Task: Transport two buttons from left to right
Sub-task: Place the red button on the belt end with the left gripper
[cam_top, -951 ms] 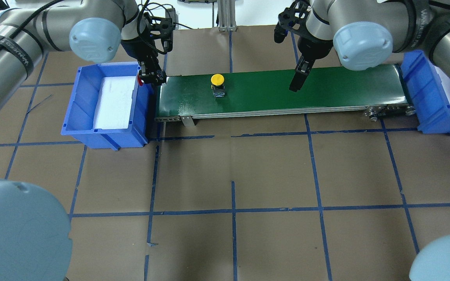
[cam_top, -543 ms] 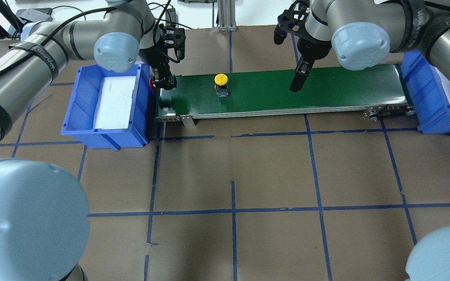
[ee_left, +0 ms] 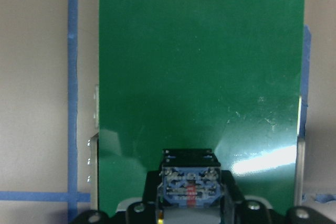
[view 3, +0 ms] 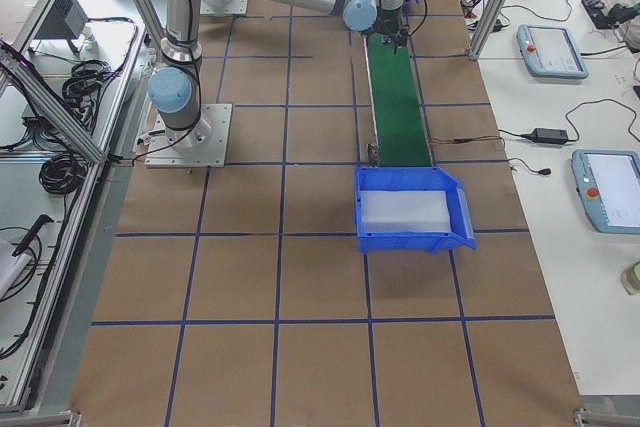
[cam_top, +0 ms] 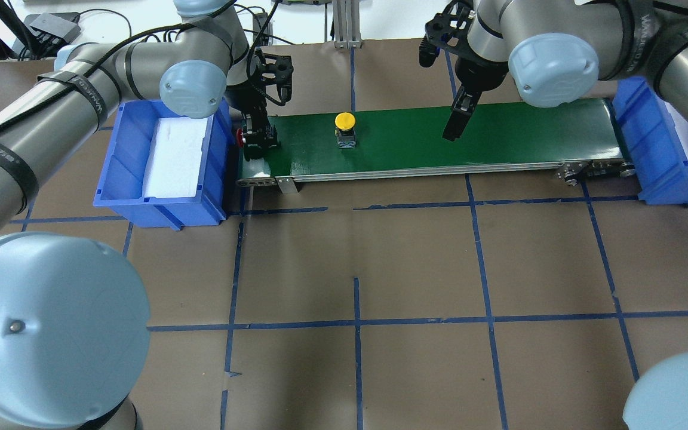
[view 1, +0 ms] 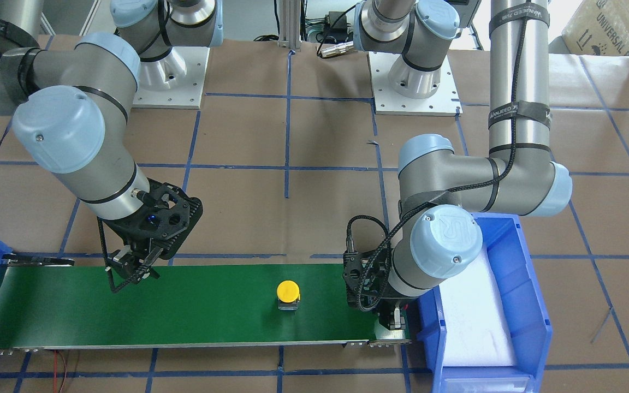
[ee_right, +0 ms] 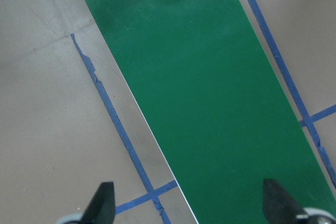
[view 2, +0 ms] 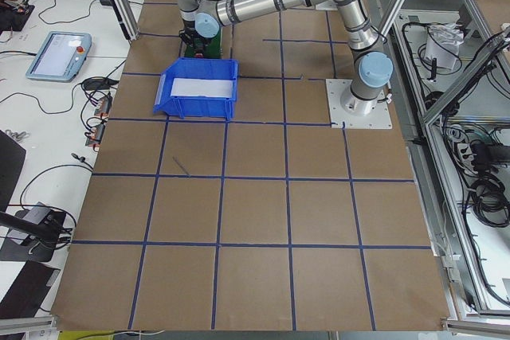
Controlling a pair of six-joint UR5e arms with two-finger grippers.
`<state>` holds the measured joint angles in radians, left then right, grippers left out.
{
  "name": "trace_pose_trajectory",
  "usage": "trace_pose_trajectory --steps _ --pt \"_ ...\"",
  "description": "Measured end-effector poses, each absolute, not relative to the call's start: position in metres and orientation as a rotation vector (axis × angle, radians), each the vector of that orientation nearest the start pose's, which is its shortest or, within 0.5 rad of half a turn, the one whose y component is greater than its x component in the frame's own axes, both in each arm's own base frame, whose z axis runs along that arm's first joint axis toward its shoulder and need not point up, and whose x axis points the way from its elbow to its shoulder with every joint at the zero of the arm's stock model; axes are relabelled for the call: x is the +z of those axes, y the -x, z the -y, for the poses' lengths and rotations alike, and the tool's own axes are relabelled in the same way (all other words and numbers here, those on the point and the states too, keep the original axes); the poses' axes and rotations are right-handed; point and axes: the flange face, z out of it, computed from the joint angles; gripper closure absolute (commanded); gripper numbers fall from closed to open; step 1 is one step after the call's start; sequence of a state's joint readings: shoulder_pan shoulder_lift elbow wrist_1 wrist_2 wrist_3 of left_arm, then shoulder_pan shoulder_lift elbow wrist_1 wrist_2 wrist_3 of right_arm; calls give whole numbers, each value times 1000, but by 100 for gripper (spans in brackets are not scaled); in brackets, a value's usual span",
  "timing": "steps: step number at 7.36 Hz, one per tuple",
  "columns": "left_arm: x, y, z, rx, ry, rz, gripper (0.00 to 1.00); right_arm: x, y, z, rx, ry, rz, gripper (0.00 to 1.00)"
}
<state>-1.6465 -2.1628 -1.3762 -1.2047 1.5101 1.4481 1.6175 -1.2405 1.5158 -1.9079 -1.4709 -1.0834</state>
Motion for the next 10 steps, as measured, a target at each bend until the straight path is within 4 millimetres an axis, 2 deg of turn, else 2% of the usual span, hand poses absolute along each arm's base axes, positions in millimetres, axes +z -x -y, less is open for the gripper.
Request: trace_pose_trajectory --steps 2,3,4,5,7,8,9,10 --pt "259 192 683 -19 -2213 -2326 78 370 -176 613 -166 1667 -2605 0" --pt "257 193 683 -18 -2213 -2328 69 370 -176 612 -167 1672 -2601 1" --pt "257 194 682 -17 -2215 -2330 32 369 -179 612 -169 1682 -2589 1" --pt "255 194 682 -14 -2217 -2331 3 369 -183 611 -172 1707 -2568 2" --pt "255 194 683 -10 -2216 -2332 0 364 -195 608 -168 1813 -2489 2" --pt "269 193 680 -13 -2214 -2331 0 360 -198 609 -175 1869 -2452 2" --pt "300 192 669 -11 -2205 -2342 0 357 -200 611 -191 1898 -2437 3" --pt "347 190 644 1 -2150 -2399 0 354 -201 613 -197 1905 -2432 2"
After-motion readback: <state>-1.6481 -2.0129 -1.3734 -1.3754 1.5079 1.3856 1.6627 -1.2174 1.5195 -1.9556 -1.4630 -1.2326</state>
